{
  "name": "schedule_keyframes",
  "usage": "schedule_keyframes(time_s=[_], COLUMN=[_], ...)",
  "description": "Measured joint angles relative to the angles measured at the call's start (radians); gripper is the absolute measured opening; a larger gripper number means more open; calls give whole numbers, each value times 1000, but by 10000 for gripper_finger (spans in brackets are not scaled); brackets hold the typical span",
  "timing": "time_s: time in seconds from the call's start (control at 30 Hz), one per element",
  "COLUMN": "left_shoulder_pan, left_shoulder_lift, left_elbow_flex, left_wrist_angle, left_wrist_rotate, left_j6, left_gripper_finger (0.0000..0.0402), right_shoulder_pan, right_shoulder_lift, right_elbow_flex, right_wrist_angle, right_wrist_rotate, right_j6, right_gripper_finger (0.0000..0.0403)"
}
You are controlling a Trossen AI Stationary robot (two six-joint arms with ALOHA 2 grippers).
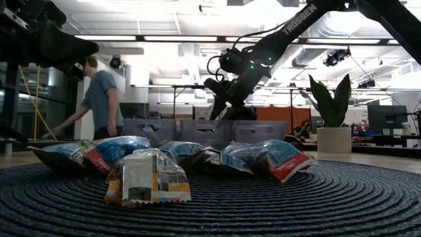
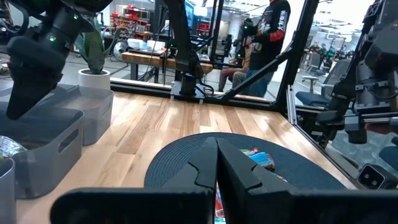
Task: Pick and place Granola Bars by type
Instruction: Put the red granola bar into the right black bin
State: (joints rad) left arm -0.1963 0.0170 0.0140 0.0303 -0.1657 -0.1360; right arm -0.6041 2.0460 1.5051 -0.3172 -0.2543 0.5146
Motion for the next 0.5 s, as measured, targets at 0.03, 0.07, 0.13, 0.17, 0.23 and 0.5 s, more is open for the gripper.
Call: schedule_keyframes(time_s=[0.03,0.07,0.13,0.17,0.23,0.5], left_shoulder_pan=[0,0,0,0,0,0], left_shoulder_lift=[0,0,0,0,0,0], left_elbow_flex=[0,0,0,0,0,0], left_wrist_angle=[0,0,0,0,0,0], left_wrist_rotate=[0,0,0,0,0,0], left_j6=[0,0,0,0,0,0], left_gripper_finger=[1,1,1,1,1,1], right_shoulder_pan=[0,0,0,0,0,3], right_shoulder_lift=[-2,-6,-16,-24,-42,-159], right_elbow_flex=[0,0,0,0,0,-1], right_wrist_angle=[0,0,0,0,-1,5], right_wrist_rotate=[-10,-21,-42,-48,-52,-119], right_j6=[-9,-22,-40,-48,-60,-74], right_gripper_finger=[133,136,143,146,152,163])
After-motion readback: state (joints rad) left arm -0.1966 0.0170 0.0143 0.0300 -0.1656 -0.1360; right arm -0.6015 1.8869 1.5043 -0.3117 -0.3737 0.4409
